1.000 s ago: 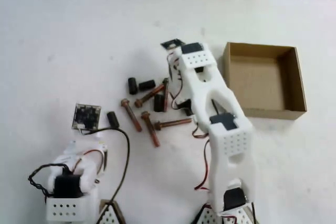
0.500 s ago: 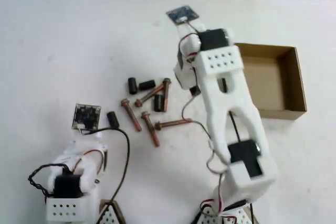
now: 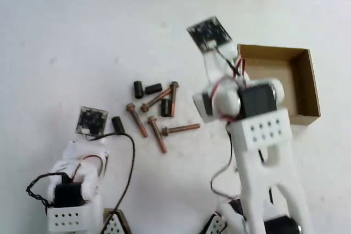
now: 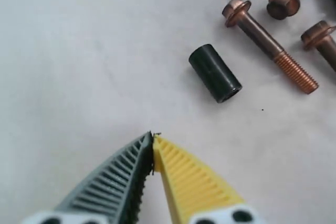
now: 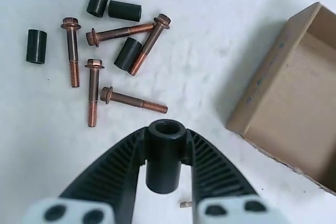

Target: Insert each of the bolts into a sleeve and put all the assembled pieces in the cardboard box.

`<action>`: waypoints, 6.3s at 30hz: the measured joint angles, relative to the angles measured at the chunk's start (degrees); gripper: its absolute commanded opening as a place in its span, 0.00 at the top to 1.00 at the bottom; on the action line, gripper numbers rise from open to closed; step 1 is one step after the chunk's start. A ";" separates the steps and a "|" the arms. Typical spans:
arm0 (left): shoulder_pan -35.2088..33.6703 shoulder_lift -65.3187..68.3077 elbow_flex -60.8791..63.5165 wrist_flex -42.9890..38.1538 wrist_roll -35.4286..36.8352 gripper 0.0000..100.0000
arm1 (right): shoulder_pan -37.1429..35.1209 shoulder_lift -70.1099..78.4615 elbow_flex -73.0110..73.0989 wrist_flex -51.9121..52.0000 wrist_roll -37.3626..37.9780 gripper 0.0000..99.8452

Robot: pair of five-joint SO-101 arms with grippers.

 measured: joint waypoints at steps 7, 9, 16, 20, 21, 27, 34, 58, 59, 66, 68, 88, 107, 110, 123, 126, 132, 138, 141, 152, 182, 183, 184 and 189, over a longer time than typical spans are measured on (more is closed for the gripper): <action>0.00 0.00 0.00 -0.09 -16.70 0.98 | 0.44 -10.81 19.43 -12.22 0.00 0.98; 0.00 0.00 0.00 -0.09 -18.90 0.98 | 0.35 -12.66 22.33 -13.45 0.00 0.98; 0.00 0.00 0.00 -0.09 -24.53 0.98 | 0.35 -18.46 31.12 -19.25 4.22 0.98; 0.00 0.00 0.00 -0.09 -28.04 0.98 | 0.35 -24.00 37.71 -24.53 4.66 0.98; 0.00 0.00 0.00 0.26 -29.10 0.98 | 0.35 -25.49 39.56 -25.58 4.66 0.98; 0.00 0.00 -1.14 3.78 -30.68 0.98 | 3.60 -33.76 48.09 -28.48 4.66 0.98; 0.00 -0.35 -6.07 7.47 -30.68 0.98 | 7.30 -41.67 54.24 -29.54 4.66 0.98; 0.00 -0.35 -20.22 9.93 -31.38 0.98 | 7.65 -49.85 63.65 -32.26 4.66 0.98; 0.00 -0.35 -21.36 10.55 -31.38 0.98 | 7.65 -49.85 63.65 -32.26 4.66 0.98; 0.00 2.46 -32.09 12.66 -27.16 0.98 | 7.65 -49.85 63.65 -32.26 4.66 0.98; 0.00 6.95 -35.43 12.66 -26.90 0.98 | 7.65 -49.85 63.65 -32.26 4.66 0.98; 8.62 63.38 -59.25 9.76 -5.01 0.98 | 7.65 -49.85 64.26 -32.26 4.66 0.98; 15.74 102.95 -77.54 9.76 42.55 0.87 | 7.65 -49.85 64.88 -32.26 4.66 0.98; 15.74 108.57 -81.41 9.76 45.63 0.87 | 7.65 -49.85 64.88 -32.26 4.66 0.98; 15.91 127.74 -94.68 9.67 55.82 0.87 | 7.65 -49.85 64.88 -32.26 4.66 0.98; 15.91 129.49 -95.91 9.67 55.82 0.87 | 7.65 -49.85 64.88 -32.26 4.66 0.98; 15.91 132.31 -96.44 8.79 55.82 0.87 | 7.65 -49.85 64.88 -32.26 4.66 0.98; 16.09 133.89 -96.88 7.74 56.00 0.87 | 7.65 -49.85 64.88 -32.26 4.66 0.98; 16.18 134.33 -97.14 7.74 56.00 0.87 | 7.65 -49.85 64.88 -32.26 4.66 0.98; 16.35 134.51 -97.58 6.95 56.00 0.98 | 7.65 -49.85 64.88 -32.26 4.66 0.98; 16.18 128.79 -100.92 15.30 24.18 0.98 | 7.65 -49.85 64.88 -32.26 4.66 0.98; 16.18 126.77 -100.92 16.00 24.00 0.98 | 7.65 -49.85 64.88 -32.26 4.66 0.98; 16.18 124.66 -100.92 16.62 24.09 0.98 | 7.65 -49.85 64.88 -32.26 4.66 0.98; 16.18 114.46 -100.92 20.22 15.91 0.98 | 7.65 -49.85 64.88 -33.14 4.66 0.98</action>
